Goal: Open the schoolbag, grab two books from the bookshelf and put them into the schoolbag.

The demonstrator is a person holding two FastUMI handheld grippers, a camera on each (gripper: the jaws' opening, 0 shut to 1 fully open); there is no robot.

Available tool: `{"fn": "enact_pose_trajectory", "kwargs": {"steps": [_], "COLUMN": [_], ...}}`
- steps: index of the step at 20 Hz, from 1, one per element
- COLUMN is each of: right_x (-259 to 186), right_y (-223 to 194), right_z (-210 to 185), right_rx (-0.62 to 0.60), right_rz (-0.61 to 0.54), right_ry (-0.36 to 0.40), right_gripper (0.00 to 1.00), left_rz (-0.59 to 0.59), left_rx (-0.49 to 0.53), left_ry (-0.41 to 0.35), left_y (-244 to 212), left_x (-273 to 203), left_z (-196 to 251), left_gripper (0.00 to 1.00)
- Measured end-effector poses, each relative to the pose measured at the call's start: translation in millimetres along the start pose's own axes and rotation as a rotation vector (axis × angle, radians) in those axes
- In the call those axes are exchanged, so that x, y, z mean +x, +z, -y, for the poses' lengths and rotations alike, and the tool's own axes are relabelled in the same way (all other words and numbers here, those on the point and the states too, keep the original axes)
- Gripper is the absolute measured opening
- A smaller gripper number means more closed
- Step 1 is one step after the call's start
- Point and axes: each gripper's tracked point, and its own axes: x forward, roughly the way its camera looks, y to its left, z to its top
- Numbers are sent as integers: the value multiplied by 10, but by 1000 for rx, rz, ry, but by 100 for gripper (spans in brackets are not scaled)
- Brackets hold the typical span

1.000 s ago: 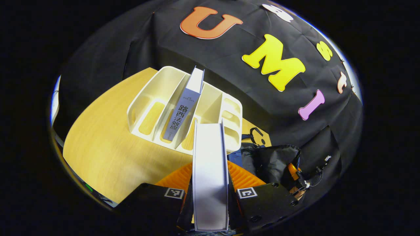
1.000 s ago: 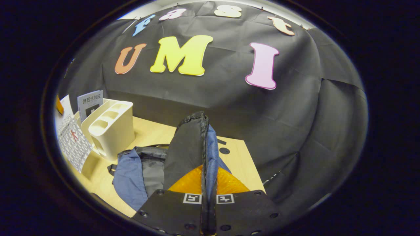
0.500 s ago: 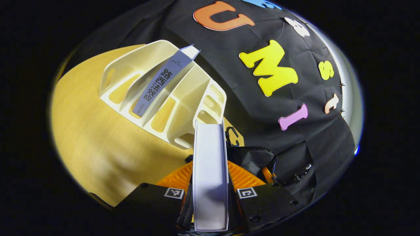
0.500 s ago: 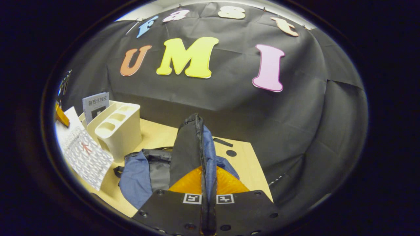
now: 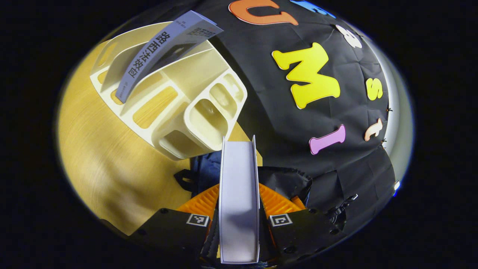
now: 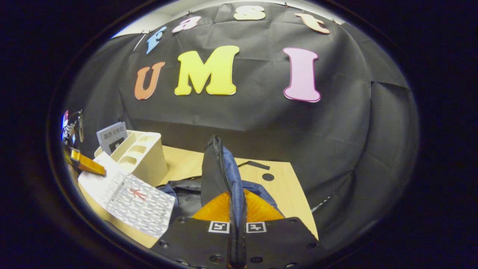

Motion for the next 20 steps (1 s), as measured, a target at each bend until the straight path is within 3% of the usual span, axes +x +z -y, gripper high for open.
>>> {"fn": "enact_pose_trajectory", "kwargs": {"steps": [6,12,15,20], "right_x": [-122,-147,-125,-111], "right_y": [315,475,479,473], "right_z": [12,-39,-73,-48], "right_rx": [-13,-20,25,97], "right_rz": [79,101,103,116], "right_ry": [15,47,74,94], "right_gripper": [1,1,5,0], "left_rz": [16,-27,-30,-26], "left_rx": [33,3,-28,14], "left_ry": [1,-25,-28,-39], "left_y": [-194,-526,-607,-854], "left_x": [547,1238,1539,1895], "left_z": [240,345,305,258], "left_gripper": [45,45,45,45]}}
